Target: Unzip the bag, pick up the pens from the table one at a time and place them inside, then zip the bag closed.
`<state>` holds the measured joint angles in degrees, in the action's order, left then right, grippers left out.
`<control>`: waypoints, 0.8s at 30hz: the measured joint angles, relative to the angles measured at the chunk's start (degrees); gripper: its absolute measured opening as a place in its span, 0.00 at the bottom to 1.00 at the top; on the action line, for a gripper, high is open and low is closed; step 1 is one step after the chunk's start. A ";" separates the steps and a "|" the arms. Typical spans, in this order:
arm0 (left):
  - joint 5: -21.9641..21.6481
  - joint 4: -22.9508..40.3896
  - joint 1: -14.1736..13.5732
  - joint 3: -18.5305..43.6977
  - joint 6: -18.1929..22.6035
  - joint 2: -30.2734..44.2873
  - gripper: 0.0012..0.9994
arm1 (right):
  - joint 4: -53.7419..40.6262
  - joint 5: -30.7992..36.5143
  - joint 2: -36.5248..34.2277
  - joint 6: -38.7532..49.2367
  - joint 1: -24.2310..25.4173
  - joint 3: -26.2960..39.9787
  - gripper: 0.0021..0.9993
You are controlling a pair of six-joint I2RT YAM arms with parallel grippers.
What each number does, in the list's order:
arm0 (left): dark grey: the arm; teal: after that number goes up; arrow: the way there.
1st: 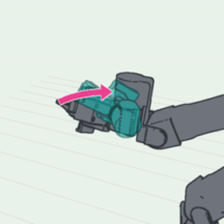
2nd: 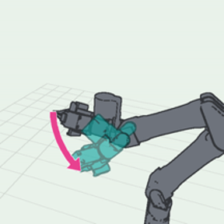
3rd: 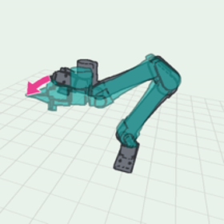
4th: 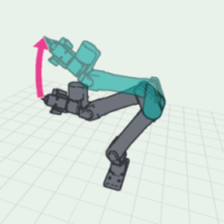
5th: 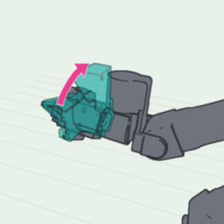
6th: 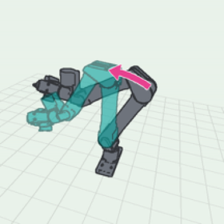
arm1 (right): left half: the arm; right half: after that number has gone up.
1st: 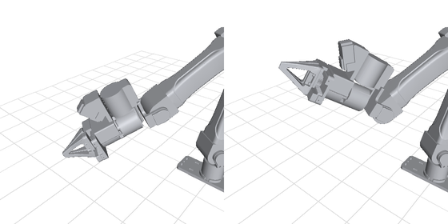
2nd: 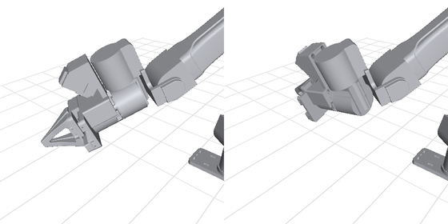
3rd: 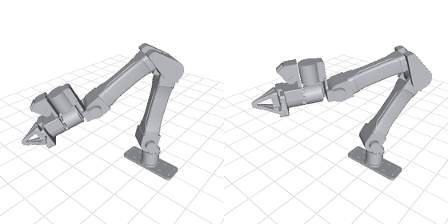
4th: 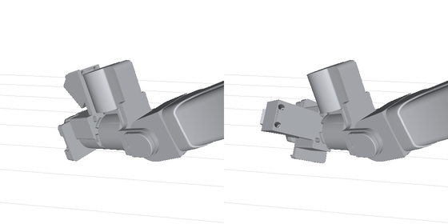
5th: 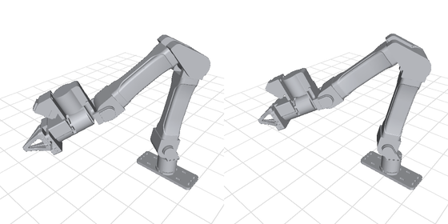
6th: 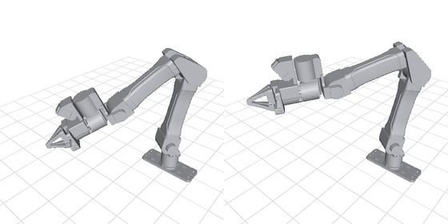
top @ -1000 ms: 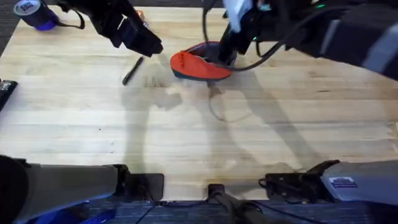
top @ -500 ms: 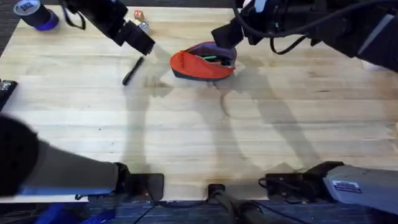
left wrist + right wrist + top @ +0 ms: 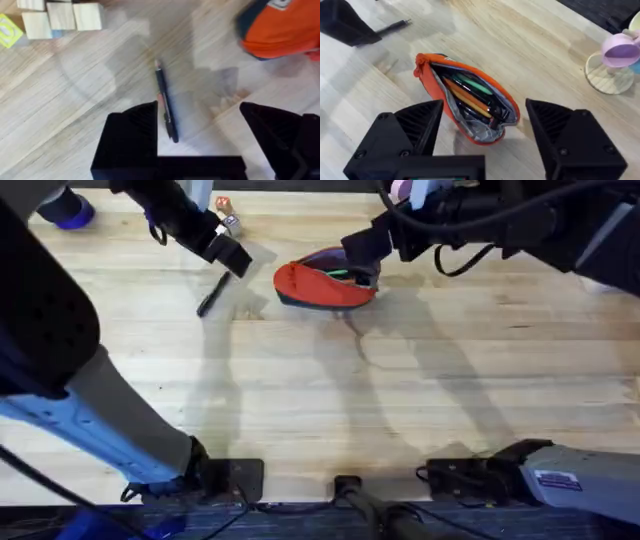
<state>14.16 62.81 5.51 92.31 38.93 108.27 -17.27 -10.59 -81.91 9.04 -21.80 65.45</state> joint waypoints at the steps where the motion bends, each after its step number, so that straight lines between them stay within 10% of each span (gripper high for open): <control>1: -0.39 -0.29 0.13 0.00 -0.17 0.52 0.99 | 0.02 0.00 0.00 -0.13 0.00 0.00 1.00; 24: -11.44 -9.51 -0.01 -0.22 -2.75 5.92 1.00 | 0.00 -0.17 0.00 -0.54 0.00 0.00 1.00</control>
<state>2.72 53.30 5.50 92.10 36.18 114.19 -17.28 -10.76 -81.91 8.49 -21.80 65.45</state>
